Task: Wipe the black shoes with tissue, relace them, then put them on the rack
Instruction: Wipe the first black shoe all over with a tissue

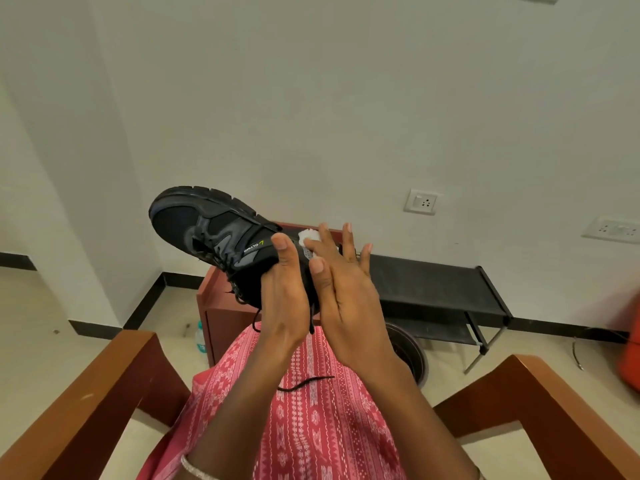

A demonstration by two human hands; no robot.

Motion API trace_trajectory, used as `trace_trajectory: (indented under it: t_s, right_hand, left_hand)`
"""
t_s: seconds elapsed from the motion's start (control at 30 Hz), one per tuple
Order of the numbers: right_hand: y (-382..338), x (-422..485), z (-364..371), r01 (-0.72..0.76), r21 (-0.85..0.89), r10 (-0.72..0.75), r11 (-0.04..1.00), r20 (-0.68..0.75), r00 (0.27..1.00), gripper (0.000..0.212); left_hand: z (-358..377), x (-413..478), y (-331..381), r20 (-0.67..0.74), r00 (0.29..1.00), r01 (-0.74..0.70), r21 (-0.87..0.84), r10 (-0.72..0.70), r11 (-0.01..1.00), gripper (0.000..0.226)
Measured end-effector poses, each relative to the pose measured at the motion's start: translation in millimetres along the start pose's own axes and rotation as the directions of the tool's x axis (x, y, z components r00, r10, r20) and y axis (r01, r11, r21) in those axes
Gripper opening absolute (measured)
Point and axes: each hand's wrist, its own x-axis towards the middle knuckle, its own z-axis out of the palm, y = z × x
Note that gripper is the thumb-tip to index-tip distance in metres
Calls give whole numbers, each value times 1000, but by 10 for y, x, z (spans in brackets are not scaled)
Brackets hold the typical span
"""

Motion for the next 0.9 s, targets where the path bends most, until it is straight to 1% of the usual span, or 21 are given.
trace_trajectory:
  t_s: [0.07, 0.13, 0.2, 0.27, 0.3, 0.37, 0.43, 0.47, 0.53, 0.6, 0.63, 0.7, 0.8, 0.83, 0.9]
  right_hand:
    - [47, -142, 3, 6, 12, -6, 1000, -38, 999, 50]
    - [101, -294, -2, 1, -3, -1, 1000, -66, 998, 51]
    - [148, -416, -2, 6, -32, -9, 999, -72, 997, 51]
    - [184, -491, 18, 16, -60, -20, 998, -73, 997, 51]
    - [197, -503, 29, 16, -75, -22, 997, -79, 997, 52]
    - [217, -464, 47, 20, -100, -30, 995, -94, 995, 54]
    - [229, -356, 47, 11, -105, -24, 994, -122, 992, 55]
    - [235, -288, 34, -1, -104, -13, 995, -137, 991, 56]
    - [256, -167, -6, -4, -125, -14, 992, -144, 989, 56]
    - [277, -124, -35, 28, -158, -49, 987, -131, 990, 54]
    - [281, -143, -39, 44, -163, -65, 986, -128, 990, 53]
    - [286, -250, -27, 58, -148, -79, 987, -137, 987, 52]
    - [351, -473, 21, 60, -150, -86, 987, -168, 982, 51]
    - [379, -526, 32, 61, -162, -90, 985, -175, 980, 52]
    - [403, -567, 45, 62, -174, -94, 983, -182, 979, 52]
  left_hand:
    - [1, -9, 15, 23, 1000, 19, -60, -18, 998, 66]
    - [5, -5, -1, 46, 997, 63, -99, -58, 993, 79]
    - [9, 7, 3, 36, 994, 104, -155, -100, 982, 84]
    - [7, 28, 12, 41, 987, 162, -194, -157, 968, 102]
    - [8, 29, 19, 53, 982, 189, -212, -182, 959, 107]
    - [7, 23, 31, 88, 974, 223, -254, -207, 941, 98]
    - [13, 6, 79, 101, 966, 257, -265, -239, 929, 94]
    - [12, 9, 79, 84, 965, 260, -259, -247, 930, 92]
    - [17, -6, 133, 51, 963, 268, -252, -264, 930, 82]
    - [10, -8, 185, 23, 962, 266, -281, -271, 922, 69]
    - [7, -6, 221, 13, 959, 274, -309, -284, 911, 66]
    - [-14, 16, 232, 1, 945, 306, -362, -328, 881, 71]
    - [-29, 23, 273, -9, 898, 403, -386, -440, 830, 93]
    - [-33, 33, 258, -15, 889, 416, -392, -457, 821, 94]
    - [-33, 22, 237, -14, 891, 407, -418, -453, 813, 79]
